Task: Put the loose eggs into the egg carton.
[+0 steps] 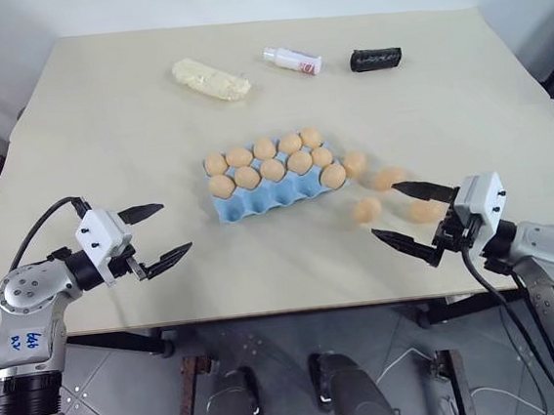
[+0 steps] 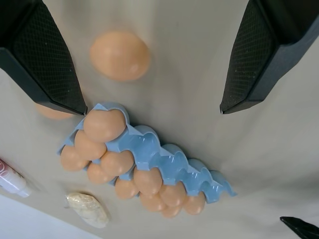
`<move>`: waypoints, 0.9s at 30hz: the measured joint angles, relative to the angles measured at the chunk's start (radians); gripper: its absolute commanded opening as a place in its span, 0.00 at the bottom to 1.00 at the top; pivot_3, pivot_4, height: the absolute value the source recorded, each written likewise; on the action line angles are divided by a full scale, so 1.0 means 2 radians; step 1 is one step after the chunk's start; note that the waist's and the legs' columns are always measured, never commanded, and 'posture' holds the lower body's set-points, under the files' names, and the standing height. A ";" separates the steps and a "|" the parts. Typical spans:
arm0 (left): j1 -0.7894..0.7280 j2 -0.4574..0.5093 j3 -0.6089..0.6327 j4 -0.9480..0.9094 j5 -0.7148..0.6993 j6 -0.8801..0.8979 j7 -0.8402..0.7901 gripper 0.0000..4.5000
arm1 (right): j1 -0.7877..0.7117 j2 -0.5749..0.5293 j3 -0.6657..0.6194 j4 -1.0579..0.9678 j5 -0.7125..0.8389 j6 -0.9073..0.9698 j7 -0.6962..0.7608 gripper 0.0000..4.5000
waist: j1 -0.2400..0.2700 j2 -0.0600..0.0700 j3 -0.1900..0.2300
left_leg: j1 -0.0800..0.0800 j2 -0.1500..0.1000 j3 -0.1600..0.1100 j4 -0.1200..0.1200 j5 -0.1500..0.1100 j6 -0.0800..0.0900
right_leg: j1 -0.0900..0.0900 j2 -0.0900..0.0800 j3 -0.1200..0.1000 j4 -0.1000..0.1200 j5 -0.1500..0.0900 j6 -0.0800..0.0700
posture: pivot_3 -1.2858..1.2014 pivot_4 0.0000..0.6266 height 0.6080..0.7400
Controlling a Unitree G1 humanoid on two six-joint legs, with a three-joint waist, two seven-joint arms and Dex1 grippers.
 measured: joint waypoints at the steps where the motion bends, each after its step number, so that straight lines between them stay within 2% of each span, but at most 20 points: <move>1: 0.000 0.000 0.000 0.000 0.000 0.002 0.000 0.99 | 0.000 0.001 0.000 0.000 -0.001 0.000 -0.001 1.00 | 0.000 0.000 0.000 | 0.000 0.000 0.000 0.000 0.000 0.001 | 0.000 0.000 0.000 0.000 0.000 0.000 | 0.52 0.24 1.00; 5: 0.000 -0.002 -0.007 -0.006 -0.012 0.034 -0.012 0.99 | 0.011 0.013 -0.005 -0.002 -0.003 0.002 -0.026 1.00 | 0.000 0.000 0.000 | 0.000 0.000 0.000 0.000 0.001 0.001 | 0.000 0.000 0.000 0.000 0.000 0.000 | 0.52 0.24 1.00; 11: -0.007 -0.011 -0.040 -0.029 -0.042 0.051 -0.058 0.99 | 0.095 0.006 -0.076 -0.027 -0.004 0.003 -0.049 1.00 | 0.005 0.000 0.000 | 0.000 0.000 0.000 0.000 0.001 0.001 | 0.000 0.000 0.000 0.000 0.000 0.000 | 0.52 0.24 1.00; 15: -0.024 -0.031 -0.082 -0.046 -0.049 0.040 -0.100 0.99 | 0.145 0.009 -0.120 -0.042 -0.004 0.003 -0.069 1.00 | 0.005 0.000 0.000 | 0.000 -0.001 0.000 0.001 0.000 0.001 | 0.001 0.000 0.000 0.000 0.000 0.000 | 0.52 0.24 1.00; 18: -0.039 -0.043 -0.109 -0.043 -0.044 0.019 -0.121 0.99 | 0.166 0.018 -0.124 -0.037 -0.010 0.000 -0.076 1.00 | 0.000 0.000 0.000 | 0.001 -0.001 0.000 0.001 0.000 0.000 | 0.001 0.001 0.000 0.000 0.001 0.000 | 0.52 0.24 1.00; 22: -0.056 -0.046 -0.123 -0.031 -0.038 0.001 -0.138 0.99 | 0.156 0.016 -0.115 0.001 -0.030 -0.014 -0.063 1.00 | -0.003 0.001 0.000 | 0.001 0.000 0.000 0.003 0.001 0.001 | 0.001 0.001 0.001 0.001 0.002 0.001 | 0.52 0.24 1.00; 27: -0.059 -0.046 -0.122 -0.016 -0.037 -0.008 -0.143 0.99 | 0.078 0.005 -0.086 0.083 -0.049 -0.036 -0.033 1.00 | -0.006 0.001 0.000 | 0.001 -0.001 0.001 0.004 0.001 0.002 | 0.002 0.000 0.002 0.001 0.002 0.000 | 0.52 0.24 1.00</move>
